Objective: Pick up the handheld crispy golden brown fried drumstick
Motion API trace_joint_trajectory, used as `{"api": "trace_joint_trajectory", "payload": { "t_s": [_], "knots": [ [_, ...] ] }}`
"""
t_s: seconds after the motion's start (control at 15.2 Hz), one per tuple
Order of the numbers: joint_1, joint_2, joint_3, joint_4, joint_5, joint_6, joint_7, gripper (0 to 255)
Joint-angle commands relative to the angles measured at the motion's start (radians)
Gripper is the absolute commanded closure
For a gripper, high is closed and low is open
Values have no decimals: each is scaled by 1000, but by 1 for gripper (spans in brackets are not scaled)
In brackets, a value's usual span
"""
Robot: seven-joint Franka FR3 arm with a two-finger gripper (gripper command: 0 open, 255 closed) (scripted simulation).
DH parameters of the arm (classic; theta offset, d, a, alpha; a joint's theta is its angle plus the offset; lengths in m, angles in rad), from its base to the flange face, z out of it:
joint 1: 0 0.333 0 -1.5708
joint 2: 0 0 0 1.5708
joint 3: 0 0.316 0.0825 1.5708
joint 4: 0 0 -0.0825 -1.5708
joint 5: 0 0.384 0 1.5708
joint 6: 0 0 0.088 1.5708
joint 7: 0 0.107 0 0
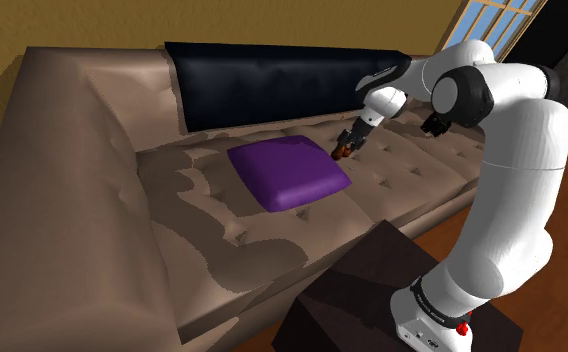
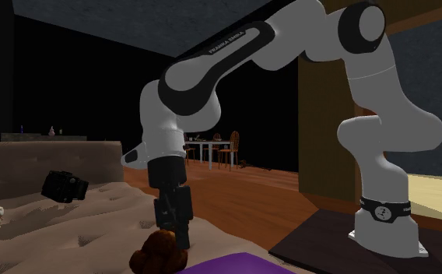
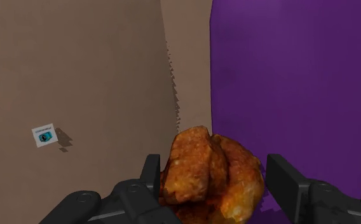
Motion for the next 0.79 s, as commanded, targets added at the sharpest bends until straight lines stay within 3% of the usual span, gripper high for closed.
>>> {"api": "trace_joint_trajectory", "payload": {
  "t_s": [0.0, 0.73],
  "knots": [
    [-2, 3, -1, 1, -1, -1, -1, 255],
    [13, -83, -28, 27, -59, -92, 62, 255]
  ]
}}
